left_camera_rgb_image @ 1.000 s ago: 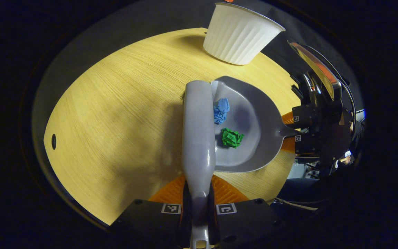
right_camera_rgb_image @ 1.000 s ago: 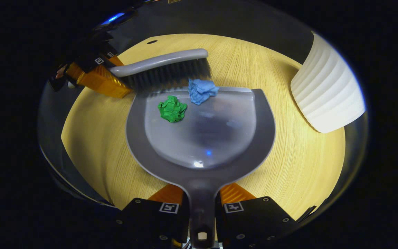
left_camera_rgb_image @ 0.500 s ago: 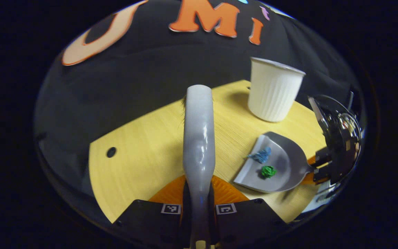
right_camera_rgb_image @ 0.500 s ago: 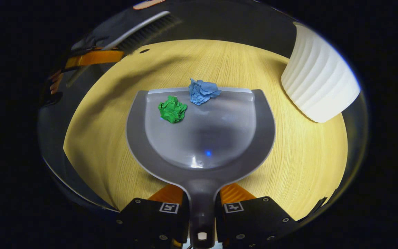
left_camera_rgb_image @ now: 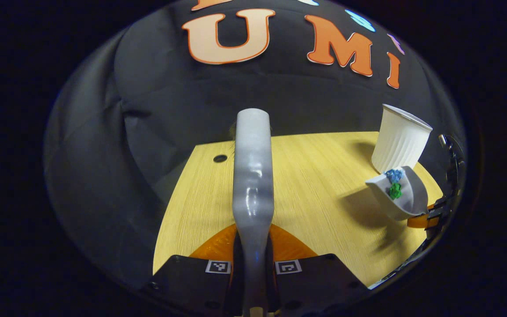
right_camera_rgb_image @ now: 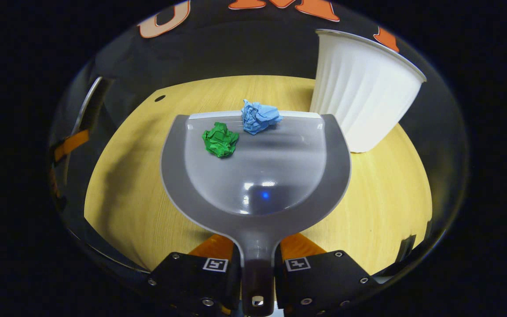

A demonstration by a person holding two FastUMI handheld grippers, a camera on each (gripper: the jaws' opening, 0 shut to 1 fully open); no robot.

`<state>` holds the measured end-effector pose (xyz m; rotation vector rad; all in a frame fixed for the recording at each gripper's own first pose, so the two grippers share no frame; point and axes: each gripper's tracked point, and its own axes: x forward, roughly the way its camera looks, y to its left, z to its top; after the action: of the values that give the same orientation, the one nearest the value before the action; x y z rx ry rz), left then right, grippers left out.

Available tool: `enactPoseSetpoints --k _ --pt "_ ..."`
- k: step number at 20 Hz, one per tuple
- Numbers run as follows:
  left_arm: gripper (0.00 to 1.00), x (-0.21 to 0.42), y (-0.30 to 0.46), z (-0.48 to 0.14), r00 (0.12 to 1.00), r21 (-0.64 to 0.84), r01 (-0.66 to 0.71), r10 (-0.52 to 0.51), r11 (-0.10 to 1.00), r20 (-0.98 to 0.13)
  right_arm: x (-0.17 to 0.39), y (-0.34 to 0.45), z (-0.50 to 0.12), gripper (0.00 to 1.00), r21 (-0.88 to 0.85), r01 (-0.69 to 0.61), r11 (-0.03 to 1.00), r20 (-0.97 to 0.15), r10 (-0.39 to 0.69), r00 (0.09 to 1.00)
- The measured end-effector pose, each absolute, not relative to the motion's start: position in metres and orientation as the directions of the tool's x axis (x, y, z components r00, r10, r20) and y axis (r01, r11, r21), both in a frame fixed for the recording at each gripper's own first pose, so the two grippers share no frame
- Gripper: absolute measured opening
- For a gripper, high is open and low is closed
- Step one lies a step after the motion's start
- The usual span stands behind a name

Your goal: Pick up the small broom and dustpan from the desktop, sweep the trash into the dustpan with the broom, and then empty the trash into the garbage bin.

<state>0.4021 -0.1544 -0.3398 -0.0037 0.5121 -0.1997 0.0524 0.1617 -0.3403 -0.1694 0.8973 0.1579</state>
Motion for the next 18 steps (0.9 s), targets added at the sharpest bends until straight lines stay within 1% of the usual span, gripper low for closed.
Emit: enactPoseSetpoints --k 4,8,9,13,18 --pt "0.23 0.407 -0.186 -0.392 0.826 -0.064 0.182 -0.188 0.981 -0.531 0.046 0.159 -0.334 0.33 -0.111 -0.156 0.981 -0.807 0.003 0.59" --pt "0.22 0.439 -0.216 -0.418 0.816 -0.104 0.193 -0.219 0.976 -0.534 0.034 0.164 -0.319 0.33 -0.17 -0.072 0.983 -0.808 -0.097 0.582" --pt "0.22 0.444 -0.224 -0.42 0.815 -0.115 0.195 -0.226 0.974 -0.533 0.032 0.167 -0.317 0.33 -0.183 -0.048 0.982 -0.806 -0.122 0.58" --pt "0.22 0.423 -0.234 -0.406 0.814 -0.147 0.204 -0.251 0.968 -0.524 0.029 0.177 -0.313 0.33 -0.254 0.017 0.967 -0.775 -0.214 0.595" --pt "0.22 0.413 -0.238 -0.393 0.82 -0.147 0.211 -0.257 0.966 -0.511 0.024 0.178 -0.312 0.33 -0.286 0.067 0.956 -0.743 -0.265 0.614"
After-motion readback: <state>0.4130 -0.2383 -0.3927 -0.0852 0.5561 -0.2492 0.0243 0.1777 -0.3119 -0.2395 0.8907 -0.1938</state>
